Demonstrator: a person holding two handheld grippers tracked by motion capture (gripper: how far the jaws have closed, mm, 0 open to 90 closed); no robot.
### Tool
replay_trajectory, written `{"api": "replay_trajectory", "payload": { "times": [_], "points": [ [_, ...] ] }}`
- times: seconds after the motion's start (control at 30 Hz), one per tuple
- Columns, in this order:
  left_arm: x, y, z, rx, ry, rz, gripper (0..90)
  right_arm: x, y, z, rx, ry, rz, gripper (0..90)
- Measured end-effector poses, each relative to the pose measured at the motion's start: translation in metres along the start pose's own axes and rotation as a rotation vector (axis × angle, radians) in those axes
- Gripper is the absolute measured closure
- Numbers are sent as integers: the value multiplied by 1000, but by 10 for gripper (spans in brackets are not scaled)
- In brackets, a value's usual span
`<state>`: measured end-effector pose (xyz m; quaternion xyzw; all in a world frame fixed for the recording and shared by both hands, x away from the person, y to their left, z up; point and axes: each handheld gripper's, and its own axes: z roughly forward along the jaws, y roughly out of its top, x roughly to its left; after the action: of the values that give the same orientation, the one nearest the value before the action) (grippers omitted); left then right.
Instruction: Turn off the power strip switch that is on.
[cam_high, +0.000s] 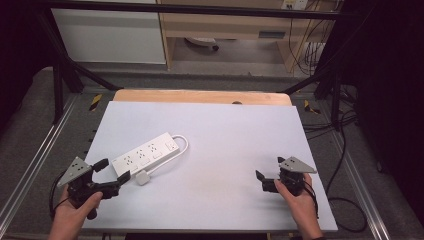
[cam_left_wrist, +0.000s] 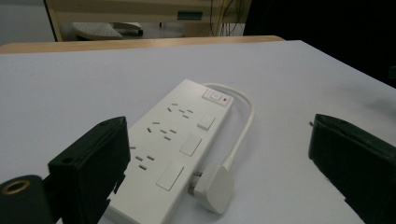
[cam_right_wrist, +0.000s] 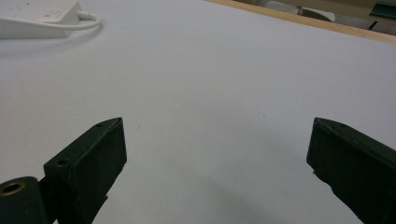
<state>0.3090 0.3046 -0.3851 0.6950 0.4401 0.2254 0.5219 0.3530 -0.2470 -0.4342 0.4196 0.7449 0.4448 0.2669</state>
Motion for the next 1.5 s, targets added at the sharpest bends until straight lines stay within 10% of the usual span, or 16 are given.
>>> {"api": "replay_trajectory", "payload": {
  "times": [0.97,1.5],
  "points": [
    [-8,32,20,-3,-20,20,83,-1,0,-2,5,-10,10,43],
    [-8,49,32,1,-12,65,436,-2,0,-3,1,-15,18,45]
  ]
}}
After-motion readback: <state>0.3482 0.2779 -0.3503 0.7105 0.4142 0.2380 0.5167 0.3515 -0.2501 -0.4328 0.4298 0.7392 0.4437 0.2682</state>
